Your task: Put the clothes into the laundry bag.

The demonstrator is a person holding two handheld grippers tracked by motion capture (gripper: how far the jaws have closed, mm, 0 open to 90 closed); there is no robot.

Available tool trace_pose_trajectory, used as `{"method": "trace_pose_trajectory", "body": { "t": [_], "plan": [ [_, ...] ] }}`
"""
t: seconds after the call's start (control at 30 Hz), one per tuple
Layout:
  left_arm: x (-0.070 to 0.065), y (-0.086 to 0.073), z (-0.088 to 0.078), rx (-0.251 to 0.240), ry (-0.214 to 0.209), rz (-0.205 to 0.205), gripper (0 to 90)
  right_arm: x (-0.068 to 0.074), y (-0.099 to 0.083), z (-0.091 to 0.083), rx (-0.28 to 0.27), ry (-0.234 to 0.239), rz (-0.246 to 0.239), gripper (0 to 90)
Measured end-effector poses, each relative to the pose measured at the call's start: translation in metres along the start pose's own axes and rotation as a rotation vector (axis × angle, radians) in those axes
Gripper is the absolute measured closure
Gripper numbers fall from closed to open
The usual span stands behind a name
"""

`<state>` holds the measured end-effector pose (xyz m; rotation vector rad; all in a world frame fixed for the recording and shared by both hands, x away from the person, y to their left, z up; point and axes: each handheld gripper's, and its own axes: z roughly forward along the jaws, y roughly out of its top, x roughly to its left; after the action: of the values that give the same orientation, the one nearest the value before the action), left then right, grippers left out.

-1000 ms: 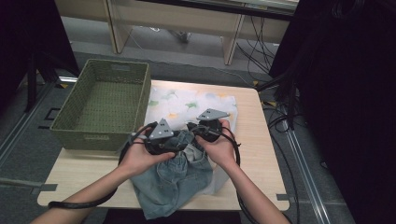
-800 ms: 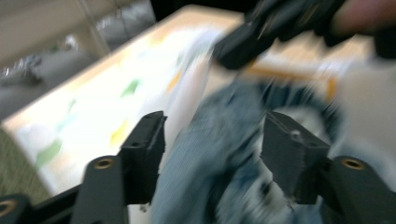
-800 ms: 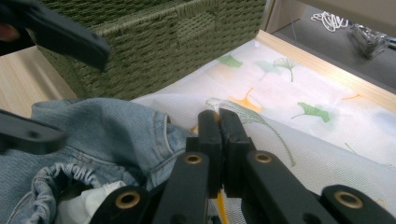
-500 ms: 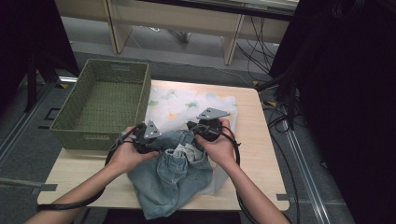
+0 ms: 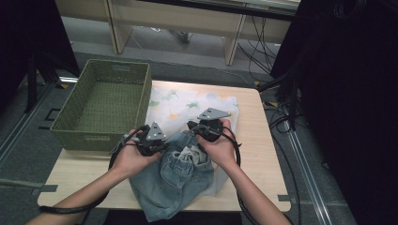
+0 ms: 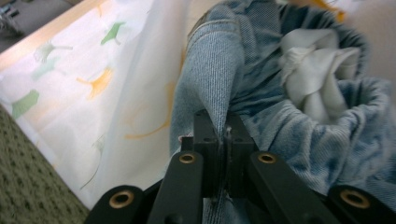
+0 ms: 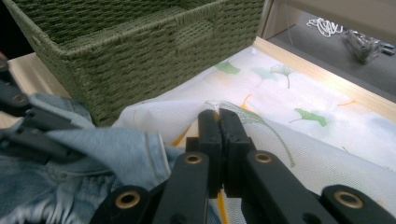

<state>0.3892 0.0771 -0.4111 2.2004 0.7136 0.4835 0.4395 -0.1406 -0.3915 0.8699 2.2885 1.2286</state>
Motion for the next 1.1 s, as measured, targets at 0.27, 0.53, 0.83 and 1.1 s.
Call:
{"method": "trace_pose_trajectory", "body": {
  "t": [0.27,0.53,0.83,1.1],
  "plan": [
    [-0.02,0.014,0.011,0.006,0.004,0.079,84.8,0.005,0.003,-0.001,-0.011,0.01,-0.01,90.0],
    [-0.031,0.013,0.042,0.06,-0.034,0.094,84.0,0.005,0.003,-0.004,-0.016,0.013,-0.008,90.0],
    [-0.016,0.001,0.079,0.114,-0.018,0.044,83.9,0.001,-0.001,-0.002,-0.002,0.016,0.005,90.0],
    [-0.011,-0.003,0.077,0.092,-0.018,0.044,77.1,-0.004,-0.006,0.0,0.012,0.009,0.021,90.0]
  ]
}}
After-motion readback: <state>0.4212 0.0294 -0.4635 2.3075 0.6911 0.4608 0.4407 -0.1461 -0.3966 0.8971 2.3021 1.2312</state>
